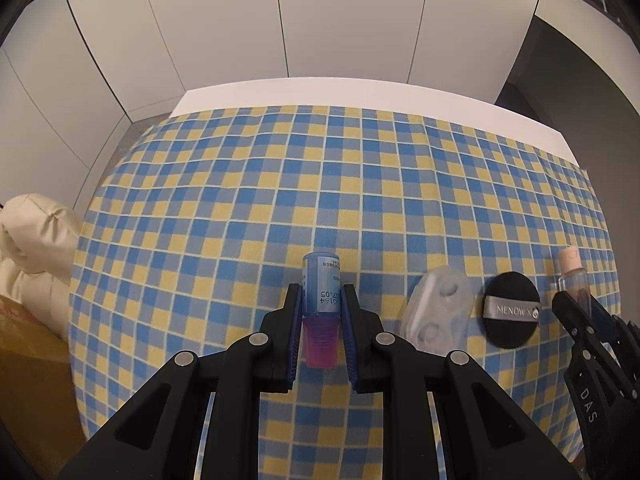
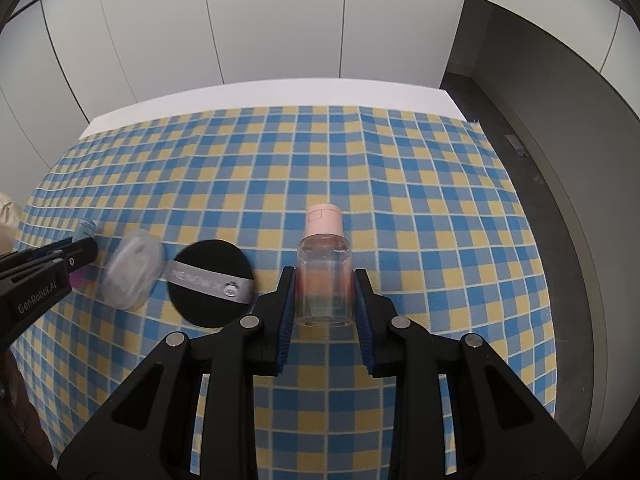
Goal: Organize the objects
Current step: 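Lift the tube with the left tool while the right tool lifts the bottle toward the box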
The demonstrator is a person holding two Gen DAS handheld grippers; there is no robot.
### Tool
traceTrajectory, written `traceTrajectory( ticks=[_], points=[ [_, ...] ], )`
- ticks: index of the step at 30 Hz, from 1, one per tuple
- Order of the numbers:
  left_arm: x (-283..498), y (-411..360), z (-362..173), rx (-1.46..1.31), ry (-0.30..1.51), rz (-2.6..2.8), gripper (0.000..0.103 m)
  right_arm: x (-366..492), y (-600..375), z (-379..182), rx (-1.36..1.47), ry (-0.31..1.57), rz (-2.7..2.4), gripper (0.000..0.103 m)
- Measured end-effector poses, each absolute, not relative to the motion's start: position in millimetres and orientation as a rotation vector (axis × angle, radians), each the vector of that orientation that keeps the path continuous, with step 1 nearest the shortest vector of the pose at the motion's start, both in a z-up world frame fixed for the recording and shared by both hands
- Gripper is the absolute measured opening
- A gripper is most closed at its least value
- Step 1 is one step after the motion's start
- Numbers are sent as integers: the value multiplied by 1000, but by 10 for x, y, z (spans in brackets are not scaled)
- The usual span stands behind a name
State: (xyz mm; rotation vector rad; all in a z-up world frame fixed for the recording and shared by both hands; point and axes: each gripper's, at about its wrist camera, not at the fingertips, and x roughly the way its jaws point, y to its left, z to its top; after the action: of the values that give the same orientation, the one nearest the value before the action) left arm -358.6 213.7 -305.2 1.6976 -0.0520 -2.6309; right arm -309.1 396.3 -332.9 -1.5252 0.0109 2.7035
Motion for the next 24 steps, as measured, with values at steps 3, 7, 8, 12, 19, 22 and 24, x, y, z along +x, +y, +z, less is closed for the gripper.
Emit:
traceTrajectory(
  ticks=[3,7,8,12,19,22,24],
  points=[
    [-3526,2150,-2928,1676,-77,-2637,18,-3094,3928,-3265,-1528,5,2706,29],
    [-3422,2082,-2748,1653,-75,-2643,18,-3095,3893,-3126,-1527,6,2713,29],
    [-3425,2094,-2711,1654,-72,-2642,18,-3097,3893,-3091,-1524,9,2714,29],
    [-3384,2066,-2512,1634,-75,-2642,18,-3152,3928,-2903,-1501,35,2729,29],
    [-3392,2078,-2045,1599,-52,-2684,18,-3188,3947,-2348,-1427,51,2762,29],
    [-3374,2105,-1811,1574,-59,-2704,18,-3183,3966,-2090,-1395,64,2773,29],
    [-3355,2111,-1642,1551,-64,-2724,18,-3186,3984,-1923,-1373,58,2785,29]
  ],
)
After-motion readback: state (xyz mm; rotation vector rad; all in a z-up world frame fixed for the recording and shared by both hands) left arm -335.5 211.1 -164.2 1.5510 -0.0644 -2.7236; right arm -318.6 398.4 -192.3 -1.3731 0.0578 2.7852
